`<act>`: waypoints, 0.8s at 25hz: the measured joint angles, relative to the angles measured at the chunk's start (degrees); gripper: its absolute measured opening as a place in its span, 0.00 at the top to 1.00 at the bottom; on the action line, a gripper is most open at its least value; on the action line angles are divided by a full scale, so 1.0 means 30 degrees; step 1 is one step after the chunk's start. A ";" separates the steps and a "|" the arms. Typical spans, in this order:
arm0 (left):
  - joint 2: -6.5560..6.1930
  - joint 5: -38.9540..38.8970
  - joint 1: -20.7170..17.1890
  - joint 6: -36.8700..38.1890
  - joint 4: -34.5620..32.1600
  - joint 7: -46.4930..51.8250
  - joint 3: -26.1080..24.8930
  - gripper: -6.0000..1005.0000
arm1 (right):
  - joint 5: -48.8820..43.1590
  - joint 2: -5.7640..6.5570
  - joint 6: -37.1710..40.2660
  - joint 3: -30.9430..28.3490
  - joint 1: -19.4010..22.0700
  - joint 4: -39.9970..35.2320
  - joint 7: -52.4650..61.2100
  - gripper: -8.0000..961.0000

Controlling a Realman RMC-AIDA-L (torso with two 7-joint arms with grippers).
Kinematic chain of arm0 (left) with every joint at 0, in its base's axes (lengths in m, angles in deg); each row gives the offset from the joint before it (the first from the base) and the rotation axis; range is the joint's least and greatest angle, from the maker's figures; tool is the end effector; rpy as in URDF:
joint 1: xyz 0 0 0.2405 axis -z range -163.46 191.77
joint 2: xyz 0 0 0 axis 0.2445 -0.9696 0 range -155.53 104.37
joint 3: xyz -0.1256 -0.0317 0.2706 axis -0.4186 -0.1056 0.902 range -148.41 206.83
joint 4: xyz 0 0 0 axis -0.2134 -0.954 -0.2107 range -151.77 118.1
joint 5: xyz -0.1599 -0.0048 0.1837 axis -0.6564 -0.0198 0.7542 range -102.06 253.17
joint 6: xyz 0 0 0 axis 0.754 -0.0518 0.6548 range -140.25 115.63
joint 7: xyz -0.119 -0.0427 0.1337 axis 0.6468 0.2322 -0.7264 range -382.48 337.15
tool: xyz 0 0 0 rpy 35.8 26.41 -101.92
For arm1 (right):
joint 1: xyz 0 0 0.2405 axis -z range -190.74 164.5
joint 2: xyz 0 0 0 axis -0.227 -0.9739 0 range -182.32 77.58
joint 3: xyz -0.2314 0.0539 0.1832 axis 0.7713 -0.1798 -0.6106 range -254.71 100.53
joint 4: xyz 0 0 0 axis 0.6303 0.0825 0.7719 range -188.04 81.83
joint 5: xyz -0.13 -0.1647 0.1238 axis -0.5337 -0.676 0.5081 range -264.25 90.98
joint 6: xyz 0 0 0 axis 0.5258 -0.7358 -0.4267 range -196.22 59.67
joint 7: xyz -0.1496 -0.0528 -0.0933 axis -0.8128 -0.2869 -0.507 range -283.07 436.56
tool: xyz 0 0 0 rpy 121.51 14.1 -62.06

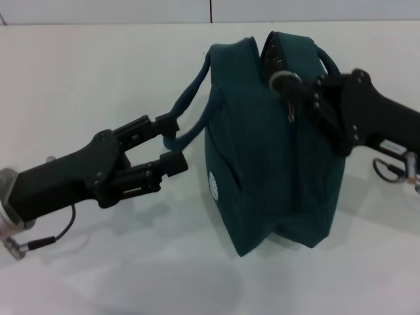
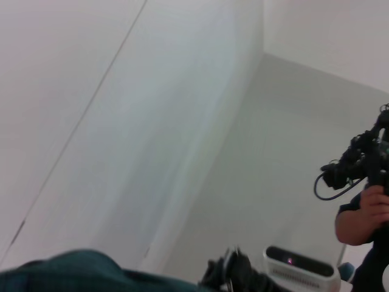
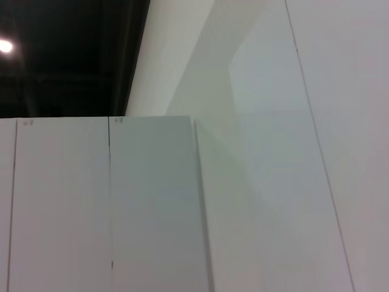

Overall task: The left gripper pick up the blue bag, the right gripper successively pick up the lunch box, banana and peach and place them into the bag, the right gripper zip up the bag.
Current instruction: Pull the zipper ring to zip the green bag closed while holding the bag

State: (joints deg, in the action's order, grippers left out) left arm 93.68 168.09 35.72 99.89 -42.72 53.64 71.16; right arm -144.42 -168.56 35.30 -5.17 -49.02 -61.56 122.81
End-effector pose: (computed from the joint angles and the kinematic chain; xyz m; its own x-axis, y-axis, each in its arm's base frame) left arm -0.2813 0.2970 -0.0387 0.4063 0.3639 0.8382 0.4156 -0.8905 0.1852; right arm 0.2177 0.3608 -0.0679 0.4549 0.0392 -0.8897 -0.2042 -0.9678 -0.1471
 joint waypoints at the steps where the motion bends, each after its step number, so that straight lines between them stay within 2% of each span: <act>1: 0.0023 0.0001 -0.0162 -0.0048 0.0018 -0.0166 0.0000 0.12 | 0.0236 0.0000 -0.0220 0.0026 -0.0341 -0.0002 0.0001 0.94; 8: 0.0087 0.0005 -0.0877 -0.1422 0.0356 -0.1470 0.0047 0.13 | 0.0733 0.0000 -0.1414 0.0007 -0.0972 -0.0112 0.0027 0.94; 12: 0.0124 -0.0395 -0.0612 -0.2625 0.1883 -0.3524 -0.0102 0.13 | 0.0980 0.0000 -0.2401 0.0096 -0.1498 -0.0091 0.0027 0.94; 20: 0.0147 -0.0935 0.0073 -0.3433 0.2391 -0.3864 -0.0037 0.15 | 0.1338 0.0001 -0.3111 0.0139 -0.2065 -0.0097 0.0028 0.93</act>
State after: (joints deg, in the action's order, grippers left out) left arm 94.12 165.28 35.94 89.59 -35.54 42.05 71.05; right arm -140.41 -168.56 25.96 -4.75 -55.21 -61.85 122.89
